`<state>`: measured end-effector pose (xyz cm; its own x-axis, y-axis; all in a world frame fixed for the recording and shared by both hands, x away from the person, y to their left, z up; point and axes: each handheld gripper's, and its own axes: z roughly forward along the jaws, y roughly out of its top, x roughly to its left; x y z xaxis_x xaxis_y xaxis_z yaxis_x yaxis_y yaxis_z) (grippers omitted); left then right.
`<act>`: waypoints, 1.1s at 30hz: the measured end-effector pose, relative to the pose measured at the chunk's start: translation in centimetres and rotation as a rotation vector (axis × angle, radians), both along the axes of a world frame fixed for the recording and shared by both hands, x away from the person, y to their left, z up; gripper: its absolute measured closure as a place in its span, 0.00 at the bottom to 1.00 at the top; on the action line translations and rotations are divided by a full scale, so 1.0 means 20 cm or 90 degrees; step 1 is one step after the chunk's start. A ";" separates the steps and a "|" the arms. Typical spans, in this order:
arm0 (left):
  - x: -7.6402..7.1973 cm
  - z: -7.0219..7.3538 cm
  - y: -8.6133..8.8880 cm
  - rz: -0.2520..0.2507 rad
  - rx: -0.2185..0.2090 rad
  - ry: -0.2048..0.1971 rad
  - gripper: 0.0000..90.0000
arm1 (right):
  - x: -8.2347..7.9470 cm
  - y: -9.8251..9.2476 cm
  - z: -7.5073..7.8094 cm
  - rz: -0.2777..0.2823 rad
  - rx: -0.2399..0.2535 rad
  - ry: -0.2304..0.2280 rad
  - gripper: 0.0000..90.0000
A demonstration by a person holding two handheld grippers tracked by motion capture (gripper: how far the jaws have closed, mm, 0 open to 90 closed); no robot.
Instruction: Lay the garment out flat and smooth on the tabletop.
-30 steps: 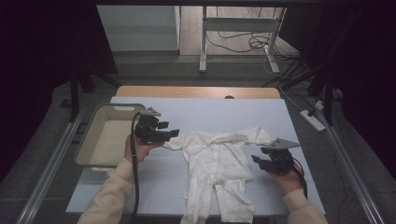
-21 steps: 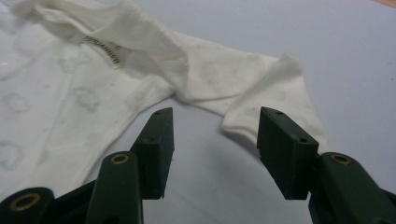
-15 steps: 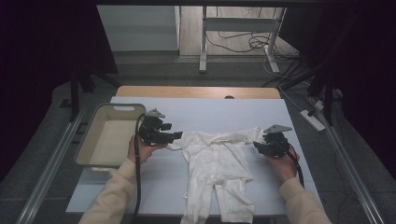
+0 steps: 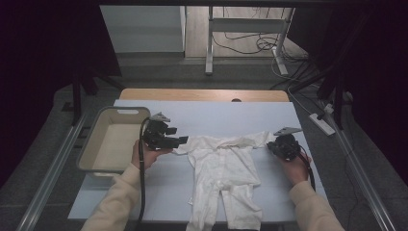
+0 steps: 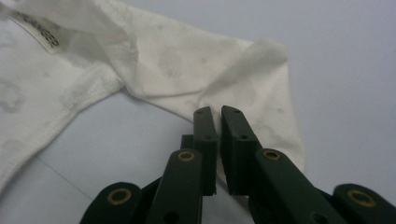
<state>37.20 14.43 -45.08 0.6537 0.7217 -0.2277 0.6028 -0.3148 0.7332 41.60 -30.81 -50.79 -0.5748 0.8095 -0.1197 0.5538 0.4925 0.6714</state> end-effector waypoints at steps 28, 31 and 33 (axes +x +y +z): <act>0.01 -0.01 0.01 0.005 -0.002 0.004 0.37 | 0.04 -0.46 0.15 -0.181 0.141 -0.008 0.94; 0.01 -0.01 0.01 0.004 -0.001 0.004 0.36 | 0.06 -0.48 0.13 -0.186 0.140 -0.003 0.94; 0.01 -0.01 0.01 0.005 0.000 0.005 0.36 | 0.07 -0.50 0.12 -0.190 0.142 0.002 0.94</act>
<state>37.47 14.61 -45.26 0.6467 0.7261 -0.2334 0.6109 -0.3100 0.7285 43.03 -40.72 -48.37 -0.3090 0.9477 0.0800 0.6534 0.1504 0.7419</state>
